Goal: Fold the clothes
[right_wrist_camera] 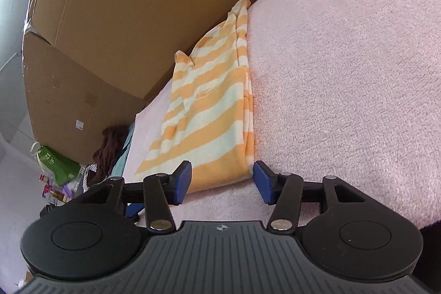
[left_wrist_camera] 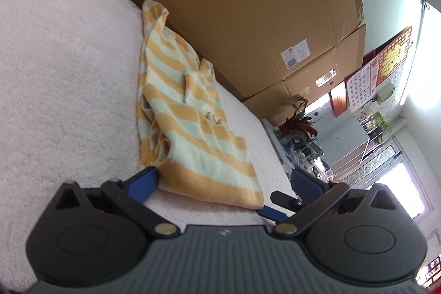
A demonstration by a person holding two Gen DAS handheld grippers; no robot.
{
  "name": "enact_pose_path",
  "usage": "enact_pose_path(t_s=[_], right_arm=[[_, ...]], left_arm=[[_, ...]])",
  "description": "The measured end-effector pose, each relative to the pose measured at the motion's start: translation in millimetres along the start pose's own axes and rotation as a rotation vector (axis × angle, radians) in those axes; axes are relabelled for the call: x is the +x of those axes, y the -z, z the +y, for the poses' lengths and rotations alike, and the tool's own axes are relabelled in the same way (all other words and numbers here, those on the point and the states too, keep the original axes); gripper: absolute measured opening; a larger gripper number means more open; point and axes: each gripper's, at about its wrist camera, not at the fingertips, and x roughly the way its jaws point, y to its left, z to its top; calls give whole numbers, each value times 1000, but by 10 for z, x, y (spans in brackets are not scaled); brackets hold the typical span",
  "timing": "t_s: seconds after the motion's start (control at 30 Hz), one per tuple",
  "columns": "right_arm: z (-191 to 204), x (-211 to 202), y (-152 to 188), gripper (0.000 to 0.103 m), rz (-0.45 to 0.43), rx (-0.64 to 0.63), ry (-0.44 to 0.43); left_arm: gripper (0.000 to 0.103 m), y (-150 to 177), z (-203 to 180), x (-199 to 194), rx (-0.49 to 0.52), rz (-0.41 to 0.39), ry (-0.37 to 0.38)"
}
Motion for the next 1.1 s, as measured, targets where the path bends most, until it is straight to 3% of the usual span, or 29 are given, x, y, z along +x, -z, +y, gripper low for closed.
enact_pose_path(t_s=[0.13, 0.27, 0.4, 0.47, 0.63, 0.77, 0.83, 0.97, 1.1], right_arm=[[-50, 123, -78, 50, -2, 68, -29], [-23, 211, -89, 29, -14, 47, 2], [-103, 173, -45, 15, -18, 29, -6], [-134, 163, -30, 11, -19, 29, -14], [-95, 162, -34, 13, -17, -4, -6], [-116, 157, -23, 13, -28, -2, -20], [-114, 158, -29, 13, -29, -1, -17], [-111, 170, -17, 14, -33, 0, -12], [-108, 180, -4, 14, -39, 0, -9]], left_arm=[[102, -100, 40, 83, -63, -3, 18], [100, -163, 63, 127, -95, 13, 20], [84, -181, 156, 46, -125, 25, 18], [83, -197, 199, -11, -150, 34, 25], [99, -250, 179, -258, -112, 23, -34], [100, -276, 200, -223, -124, 72, -59], [100, -272, 143, -133, -130, 135, -62], [101, -255, 84, 74, -202, 213, -102], [101, -330, 127, 192, -350, 184, -164]])
